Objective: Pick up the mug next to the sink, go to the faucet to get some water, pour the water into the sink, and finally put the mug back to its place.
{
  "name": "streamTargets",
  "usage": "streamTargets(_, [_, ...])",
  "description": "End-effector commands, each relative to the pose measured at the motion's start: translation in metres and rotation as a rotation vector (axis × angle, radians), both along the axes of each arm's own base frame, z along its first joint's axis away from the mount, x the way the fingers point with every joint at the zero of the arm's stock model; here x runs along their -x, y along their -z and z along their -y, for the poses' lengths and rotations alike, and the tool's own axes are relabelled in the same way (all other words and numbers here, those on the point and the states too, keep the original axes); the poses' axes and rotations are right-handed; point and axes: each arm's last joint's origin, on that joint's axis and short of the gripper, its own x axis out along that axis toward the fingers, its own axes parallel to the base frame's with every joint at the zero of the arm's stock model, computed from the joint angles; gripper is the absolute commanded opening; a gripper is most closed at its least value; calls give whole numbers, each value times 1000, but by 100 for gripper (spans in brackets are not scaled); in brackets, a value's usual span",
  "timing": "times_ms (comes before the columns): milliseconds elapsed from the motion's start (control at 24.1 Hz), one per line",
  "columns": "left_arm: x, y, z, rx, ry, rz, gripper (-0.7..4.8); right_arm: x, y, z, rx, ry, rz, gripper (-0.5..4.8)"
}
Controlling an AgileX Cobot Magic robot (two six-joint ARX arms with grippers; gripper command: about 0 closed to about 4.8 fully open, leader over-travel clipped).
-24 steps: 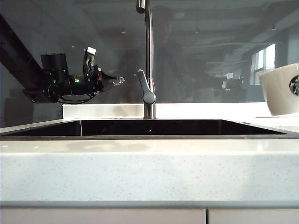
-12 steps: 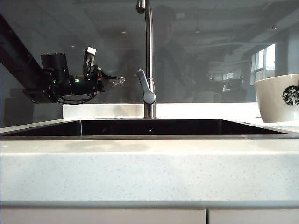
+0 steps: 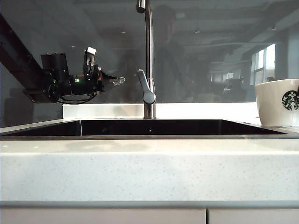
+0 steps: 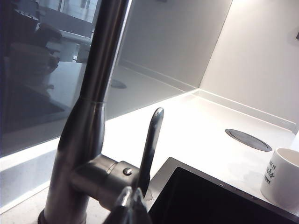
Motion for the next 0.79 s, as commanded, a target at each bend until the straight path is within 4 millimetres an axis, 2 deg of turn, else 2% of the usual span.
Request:
streamTargets(41, [2,-8,-1,3,0,25,-5,-2,-10,0,8,-3,71,-5])
streamTargets(373, [2,-8,-1,3,0,25,-5,-1,-5,0,-15,-2,15,-5])
streamTargets(580, [2,-8,-1,3,1,25,-5,-1,-4,0,-18,-2,6,58])
streamTargets(788, [2,-8,-1,3,0,25,-5,-1,-1,0,-25,-2,-21,63])
